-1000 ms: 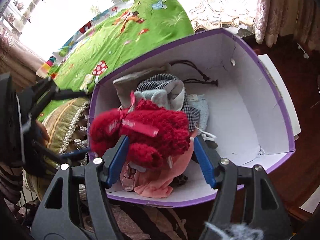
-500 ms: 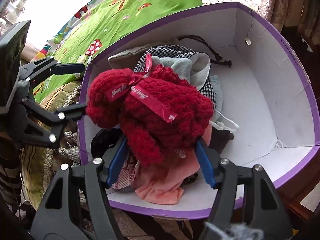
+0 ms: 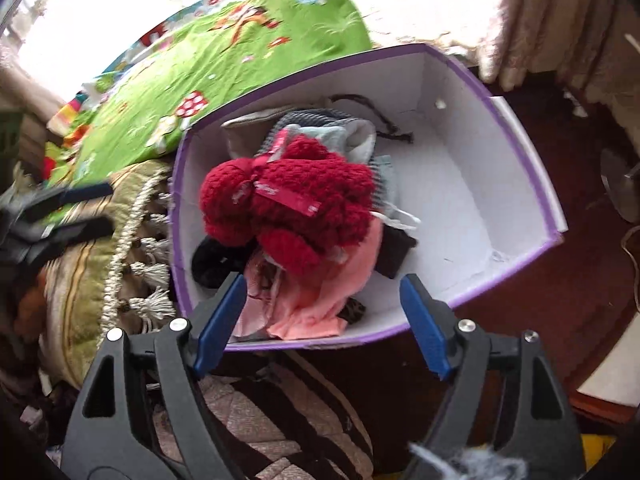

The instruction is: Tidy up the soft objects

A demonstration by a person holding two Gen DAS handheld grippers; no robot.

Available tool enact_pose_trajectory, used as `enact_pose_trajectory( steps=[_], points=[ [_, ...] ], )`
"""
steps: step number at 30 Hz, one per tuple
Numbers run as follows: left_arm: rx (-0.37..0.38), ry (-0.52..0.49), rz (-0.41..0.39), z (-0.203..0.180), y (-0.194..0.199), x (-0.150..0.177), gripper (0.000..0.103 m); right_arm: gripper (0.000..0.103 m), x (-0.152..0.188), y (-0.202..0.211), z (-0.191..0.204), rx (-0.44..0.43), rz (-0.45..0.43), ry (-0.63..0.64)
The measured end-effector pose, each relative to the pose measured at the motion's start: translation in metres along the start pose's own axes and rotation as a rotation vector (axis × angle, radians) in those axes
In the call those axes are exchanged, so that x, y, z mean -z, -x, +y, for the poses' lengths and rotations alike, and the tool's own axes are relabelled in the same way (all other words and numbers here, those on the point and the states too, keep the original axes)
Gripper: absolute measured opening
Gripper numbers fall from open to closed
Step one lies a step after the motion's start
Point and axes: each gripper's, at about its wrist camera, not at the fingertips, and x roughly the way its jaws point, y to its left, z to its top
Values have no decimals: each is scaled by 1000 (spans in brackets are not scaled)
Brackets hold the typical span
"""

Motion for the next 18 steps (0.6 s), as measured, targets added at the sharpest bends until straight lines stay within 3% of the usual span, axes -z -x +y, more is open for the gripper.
enact_pose_trajectory(
  steps=[3,6,11,18],
  points=[
    [6,29,1,-10,1,17,83,82,12,13,3,118,-65,-44],
    [-33,37,-41,-13,4,26,84,82,21,23,7,201,-128,-101],
    [-52,66,-65,-18,0,30,91,82,23,32,9,263,-175,-131],
    [-54,103,-63,-15,-3,26,93,82,23,39,9,266,-190,-126]
  ],
)
